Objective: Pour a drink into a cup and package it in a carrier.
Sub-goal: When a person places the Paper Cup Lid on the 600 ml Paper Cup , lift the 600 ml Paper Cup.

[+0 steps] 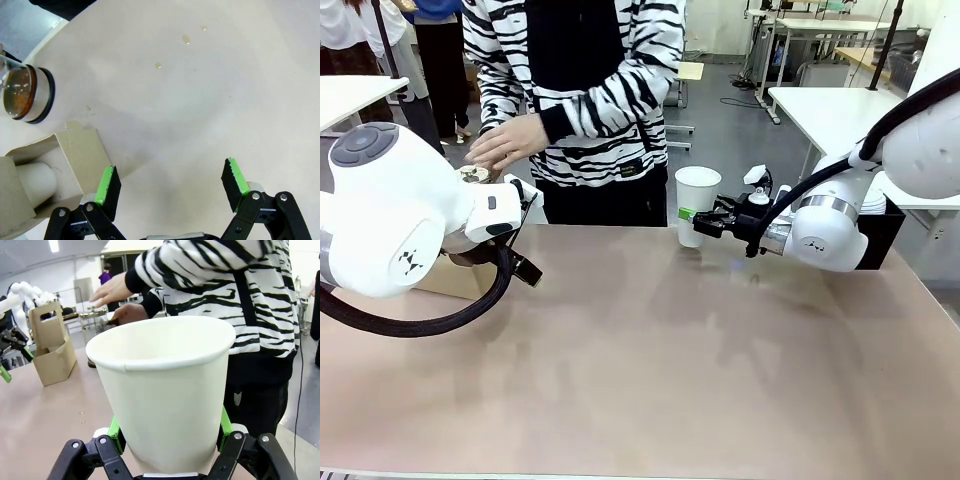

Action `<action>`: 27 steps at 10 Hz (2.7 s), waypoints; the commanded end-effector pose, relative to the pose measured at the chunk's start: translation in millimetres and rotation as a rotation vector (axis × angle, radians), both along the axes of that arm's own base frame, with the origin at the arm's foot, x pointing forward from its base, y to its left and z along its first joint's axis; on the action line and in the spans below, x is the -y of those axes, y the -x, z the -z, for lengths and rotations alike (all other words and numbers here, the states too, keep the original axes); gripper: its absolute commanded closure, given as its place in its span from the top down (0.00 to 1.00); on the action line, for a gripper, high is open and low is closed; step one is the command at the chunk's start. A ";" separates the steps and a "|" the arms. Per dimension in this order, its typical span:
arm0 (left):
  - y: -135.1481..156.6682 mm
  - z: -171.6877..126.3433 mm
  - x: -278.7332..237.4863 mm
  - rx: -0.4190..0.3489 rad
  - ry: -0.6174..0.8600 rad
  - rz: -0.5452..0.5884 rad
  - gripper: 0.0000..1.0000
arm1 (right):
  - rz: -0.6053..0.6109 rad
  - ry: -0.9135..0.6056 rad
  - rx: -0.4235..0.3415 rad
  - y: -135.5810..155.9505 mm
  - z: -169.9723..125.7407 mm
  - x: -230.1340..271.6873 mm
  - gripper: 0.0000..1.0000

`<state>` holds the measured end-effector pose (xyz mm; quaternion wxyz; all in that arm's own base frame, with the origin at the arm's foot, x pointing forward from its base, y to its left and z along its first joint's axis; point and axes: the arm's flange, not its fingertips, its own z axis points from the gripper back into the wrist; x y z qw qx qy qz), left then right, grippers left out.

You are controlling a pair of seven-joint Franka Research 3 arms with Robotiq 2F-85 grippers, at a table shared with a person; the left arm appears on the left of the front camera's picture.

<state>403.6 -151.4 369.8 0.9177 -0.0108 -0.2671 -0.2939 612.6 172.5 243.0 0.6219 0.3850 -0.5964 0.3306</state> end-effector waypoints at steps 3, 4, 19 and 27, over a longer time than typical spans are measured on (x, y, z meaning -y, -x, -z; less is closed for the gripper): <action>0.3 -0.4 0.0 0.000 0.002 0.001 1.00 | 0.013 -0.009 0.002 -1.2 -4.0 -1.8 0.80; 0.3 -0.4 0.0 0.000 0.002 0.001 1.00 | 0.013 -0.009 0.002 -1.2 -4.0 -1.8 0.80; 0.3 -0.4 0.0 0.000 0.002 0.001 1.00 | 0.013 -0.009 0.002 -1.2 -4.0 -1.8 0.80; 0.3 -0.4 0.0 0.000 0.002 0.001 1.00 | 0.013 -0.009 0.002 -1.2 -4.0 -1.8 0.80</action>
